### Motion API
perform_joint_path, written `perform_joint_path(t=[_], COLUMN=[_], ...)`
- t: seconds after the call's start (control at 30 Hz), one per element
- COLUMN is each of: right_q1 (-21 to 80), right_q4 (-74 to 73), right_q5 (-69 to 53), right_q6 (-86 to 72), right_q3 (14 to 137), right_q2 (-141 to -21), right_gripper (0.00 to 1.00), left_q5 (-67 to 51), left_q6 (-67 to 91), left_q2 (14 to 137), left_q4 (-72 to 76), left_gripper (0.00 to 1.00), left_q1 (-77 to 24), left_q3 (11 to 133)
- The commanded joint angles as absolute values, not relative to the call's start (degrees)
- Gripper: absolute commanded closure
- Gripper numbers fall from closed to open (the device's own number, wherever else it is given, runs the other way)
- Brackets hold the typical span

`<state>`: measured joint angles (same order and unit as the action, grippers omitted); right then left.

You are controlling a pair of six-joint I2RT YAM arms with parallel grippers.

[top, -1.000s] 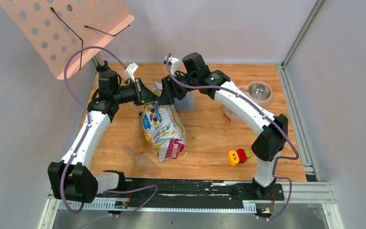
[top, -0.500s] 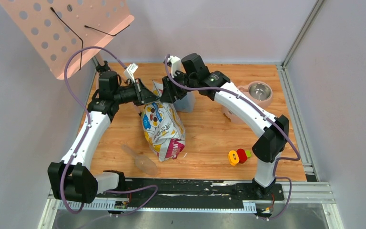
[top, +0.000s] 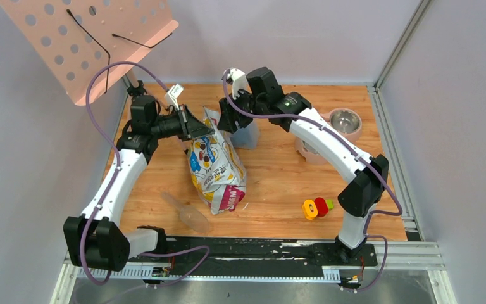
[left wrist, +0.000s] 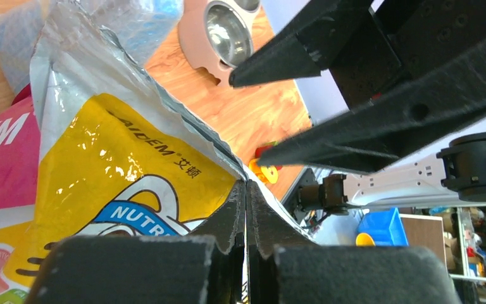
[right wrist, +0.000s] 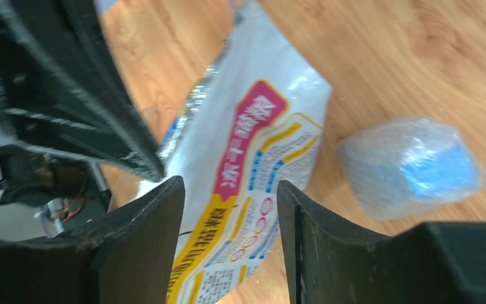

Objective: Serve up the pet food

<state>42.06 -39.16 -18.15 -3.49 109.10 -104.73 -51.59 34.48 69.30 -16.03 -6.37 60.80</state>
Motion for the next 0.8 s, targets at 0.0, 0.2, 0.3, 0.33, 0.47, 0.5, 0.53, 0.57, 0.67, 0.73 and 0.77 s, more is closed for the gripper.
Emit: perform_joint_path(t=[0.0,0.2,0.3,0.33,0.47,0.5,0.53,0.57,0.67,0.73,0.77], right_q1=[42.3,42.27,42.35,42.36,42.32,42.31,42.29,42.33,42.29,42.3,42.33], right_q4=[-37.79,-38.66,-38.76,-38.76,-38.75,-38.8,-38.77,-38.78,-38.85,-39.0,-39.08], right_q5=[-31.09,-38.58,-35.93,-33.82,-27.3,-26.15,-25.76,-25.75,-24.8,-23.93,-23.52], right_q6=[-2.16,-3.58,-4.92,-5.08,-4.35,-4.36,-4.39,-4.25,-4.07,-3.67,-3.5], right_q3=[109.47,109.16,108.95,108.9,108.72,108.64,108.59,108.44,107.75,107.23,107.08], right_q2=[-100.29,-101.04,-101.33,-101.41,-101.77,-101.88,-101.8,-101.78,-101.86,-102.06,-102.09], right_gripper=[0.43,0.44,0.43,0.43,0.45,0.46,0.46,0.47,0.5,0.52,0.52], left_q5=[-56.87,-63.26,-63.7,-63.89,-63.65,-63.42,-62.85,-62.54,-61.87,-61.72,-61.71], left_q6=[38.33,45.6,46.17,46.3,45.84,45.29,44.19,43.39,42.94,42.69,42.49], left_q2=[68.19,69.76,69.8,69.71,69.24,69.01,68.91,68.67,68.14,67.9,67.82], left_q4=[-8.57,5.8,7.51,7.79,7.09,6.4,4.7,4.02,2.72,2.34,2.18], left_gripper=[1.0,1.0,1.0,1.0,1.0,1.0,1.0,1.0,1.0,1.0,1.0], left_q1=[-6.03,-6.03,-5.98,-5.98,-6.06,-6.02,-6.04,-6.01,-6.01,-6.05,-5.99], left_q3=[59.31,57.17,57.13,57.02,56.59,56.6,56.6,56.51,55.82,55.69,55.75])
